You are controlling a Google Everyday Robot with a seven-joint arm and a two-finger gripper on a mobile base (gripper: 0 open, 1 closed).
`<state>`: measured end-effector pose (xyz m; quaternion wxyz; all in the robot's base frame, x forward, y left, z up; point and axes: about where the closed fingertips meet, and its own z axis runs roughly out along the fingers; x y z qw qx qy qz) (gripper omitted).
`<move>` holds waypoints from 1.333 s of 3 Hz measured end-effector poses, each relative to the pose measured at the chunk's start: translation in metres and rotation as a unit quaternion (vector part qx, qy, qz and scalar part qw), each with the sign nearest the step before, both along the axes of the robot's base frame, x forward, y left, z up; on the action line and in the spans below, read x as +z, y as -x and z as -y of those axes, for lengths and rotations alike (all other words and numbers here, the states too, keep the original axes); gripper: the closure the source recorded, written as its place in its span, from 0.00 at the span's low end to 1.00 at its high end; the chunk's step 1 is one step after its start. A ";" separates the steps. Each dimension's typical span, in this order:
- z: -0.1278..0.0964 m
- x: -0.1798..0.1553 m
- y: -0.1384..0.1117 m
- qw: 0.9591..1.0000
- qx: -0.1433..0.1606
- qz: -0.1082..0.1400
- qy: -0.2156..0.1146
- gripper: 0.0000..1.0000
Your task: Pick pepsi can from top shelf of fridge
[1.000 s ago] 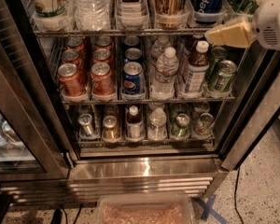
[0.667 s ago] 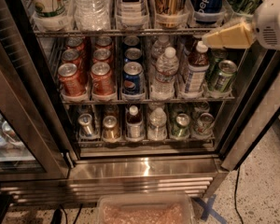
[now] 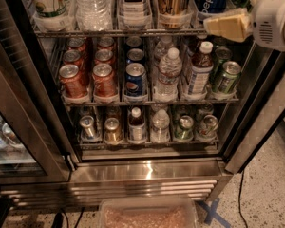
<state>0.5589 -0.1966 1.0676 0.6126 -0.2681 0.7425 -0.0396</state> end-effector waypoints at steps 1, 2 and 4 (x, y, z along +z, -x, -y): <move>-0.009 0.007 -0.012 0.999 -0.006 0.025 -0.036 0.29; -0.010 0.008 -0.020 0.997 -0.020 0.045 -0.056 0.29; 0.010 -0.004 -0.025 0.992 -0.059 0.064 -0.091 0.33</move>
Offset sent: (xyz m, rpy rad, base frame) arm 0.0369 0.0152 0.0049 0.1637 -0.1324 -0.0868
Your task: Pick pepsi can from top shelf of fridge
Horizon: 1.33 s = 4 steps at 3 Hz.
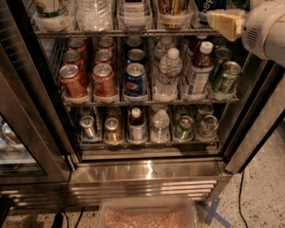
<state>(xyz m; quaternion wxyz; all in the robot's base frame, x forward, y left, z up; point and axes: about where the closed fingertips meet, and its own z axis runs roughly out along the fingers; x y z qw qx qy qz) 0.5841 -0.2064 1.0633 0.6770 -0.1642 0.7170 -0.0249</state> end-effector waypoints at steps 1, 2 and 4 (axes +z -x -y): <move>-0.001 0.001 -0.006 1.000 -0.004 0.011 -0.014 0.34; -0.012 0.010 -0.011 0.999 0.000 0.027 -0.023 0.34; -0.021 0.014 -0.022 0.999 0.001 0.044 -0.028 0.33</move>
Offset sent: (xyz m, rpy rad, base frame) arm 0.0263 0.0373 0.0229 0.0698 -0.0887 0.0009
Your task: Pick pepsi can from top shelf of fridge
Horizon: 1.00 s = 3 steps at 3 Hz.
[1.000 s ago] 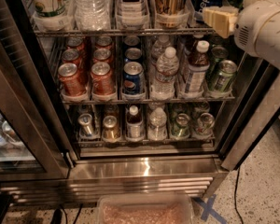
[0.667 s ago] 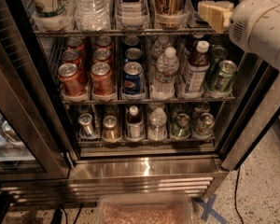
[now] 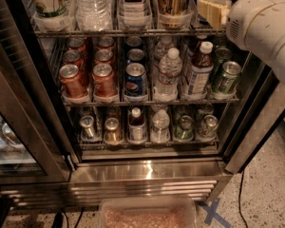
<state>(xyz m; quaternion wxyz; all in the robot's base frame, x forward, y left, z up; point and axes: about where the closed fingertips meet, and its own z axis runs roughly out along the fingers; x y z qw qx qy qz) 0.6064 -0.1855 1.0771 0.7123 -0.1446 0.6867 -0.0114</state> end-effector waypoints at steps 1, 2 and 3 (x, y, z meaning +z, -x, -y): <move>-0.008 0.003 -0.012 1.000 0.000 0.013 -0.001 0.34; -0.008 0.002 -0.018 1.000 -0.004 0.016 0.001 0.33; -0.007 -0.001 -0.022 1.000 -0.009 0.017 0.002 0.33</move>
Offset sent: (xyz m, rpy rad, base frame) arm 0.0275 0.0236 0.0065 0.0022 -0.0306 -0.0084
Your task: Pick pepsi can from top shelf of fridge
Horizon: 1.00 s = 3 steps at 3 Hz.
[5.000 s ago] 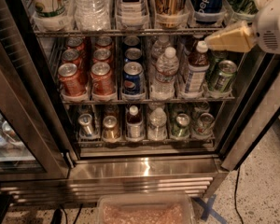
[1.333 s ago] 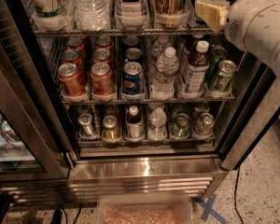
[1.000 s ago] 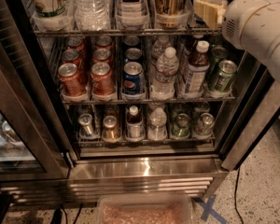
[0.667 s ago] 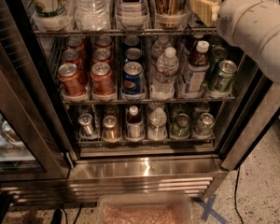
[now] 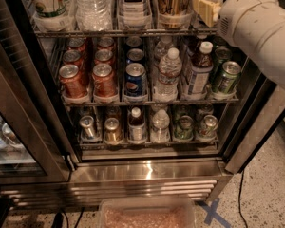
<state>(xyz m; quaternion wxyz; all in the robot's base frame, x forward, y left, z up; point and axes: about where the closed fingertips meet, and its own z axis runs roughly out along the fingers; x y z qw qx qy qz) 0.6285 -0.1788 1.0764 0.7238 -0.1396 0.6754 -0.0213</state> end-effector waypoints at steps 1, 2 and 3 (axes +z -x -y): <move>0.003 -0.001 -0.004 1.000 -0.008 0.002 0.000 0.33; 0.005 0.002 -0.008 1.000 -0.014 0.008 -0.001 0.35; 0.006 0.006 -0.011 1.000 -0.019 0.013 -0.004 0.34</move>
Offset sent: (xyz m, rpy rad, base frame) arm 0.0177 -0.0019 0.0079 0.0035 -0.0197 -0.0524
